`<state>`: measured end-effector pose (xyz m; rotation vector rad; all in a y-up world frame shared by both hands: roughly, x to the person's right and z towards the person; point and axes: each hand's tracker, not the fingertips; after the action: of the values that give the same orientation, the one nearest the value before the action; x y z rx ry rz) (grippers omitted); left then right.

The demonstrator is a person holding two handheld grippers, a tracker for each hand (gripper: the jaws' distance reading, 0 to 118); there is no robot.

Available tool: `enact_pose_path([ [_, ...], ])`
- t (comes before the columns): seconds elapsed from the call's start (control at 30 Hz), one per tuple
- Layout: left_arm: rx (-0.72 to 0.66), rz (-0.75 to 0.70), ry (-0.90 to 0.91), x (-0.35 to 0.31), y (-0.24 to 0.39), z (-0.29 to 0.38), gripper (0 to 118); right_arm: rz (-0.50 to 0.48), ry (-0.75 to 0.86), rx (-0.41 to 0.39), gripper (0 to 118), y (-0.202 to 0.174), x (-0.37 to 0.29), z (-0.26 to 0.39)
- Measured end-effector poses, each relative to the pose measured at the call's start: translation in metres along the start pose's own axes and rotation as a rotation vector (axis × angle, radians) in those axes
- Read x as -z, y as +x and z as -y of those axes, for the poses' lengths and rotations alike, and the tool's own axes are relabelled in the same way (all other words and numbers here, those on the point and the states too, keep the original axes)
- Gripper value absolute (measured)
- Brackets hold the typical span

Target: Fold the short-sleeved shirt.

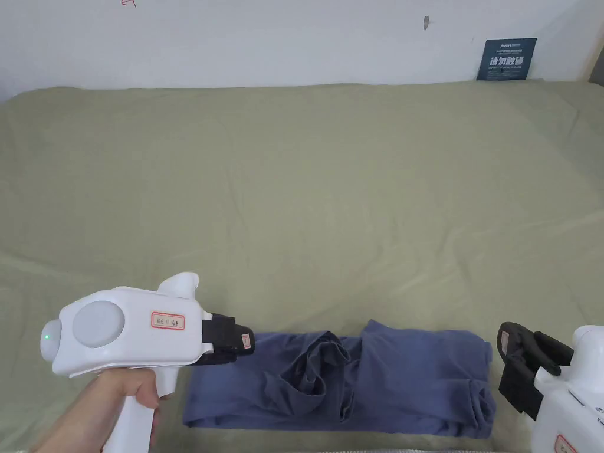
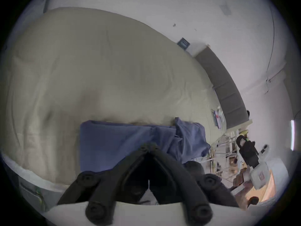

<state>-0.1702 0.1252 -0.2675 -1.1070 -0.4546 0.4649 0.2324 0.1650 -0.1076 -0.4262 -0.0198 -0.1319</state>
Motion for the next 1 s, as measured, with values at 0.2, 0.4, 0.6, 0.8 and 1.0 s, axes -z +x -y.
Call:
enact_pose_path([
  [0.2,-0.031,0.033,-0.091,0.061,-0.001,0.016,0,-0.016,-0.019,-0.001,0,-0.006,0.004,0.002],
  [0.4,-0.063,0.142,-0.127,0.132,0.038,0.035,0,-0.001,-0.035,-0.010,0,-0.003,0.006,0.002],
  [0.6,-0.048,0.163,-0.083,0.093,0.035,0.027,0,0.008,-0.044,-0.025,0,-0.004,0.007,-0.001],
  [0.8,-0.041,0.079,0.049,-0.019,-0.023,0.006,0,-0.021,-0.040,-0.038,0,-0.018,0.015,-0.003],
  [1.0,-0.074,0.016,0.003,-0.033,-0.073,0.004,19,-0.048,-0.026,-0.061,0,-0.041,0.020,-0.008],
])
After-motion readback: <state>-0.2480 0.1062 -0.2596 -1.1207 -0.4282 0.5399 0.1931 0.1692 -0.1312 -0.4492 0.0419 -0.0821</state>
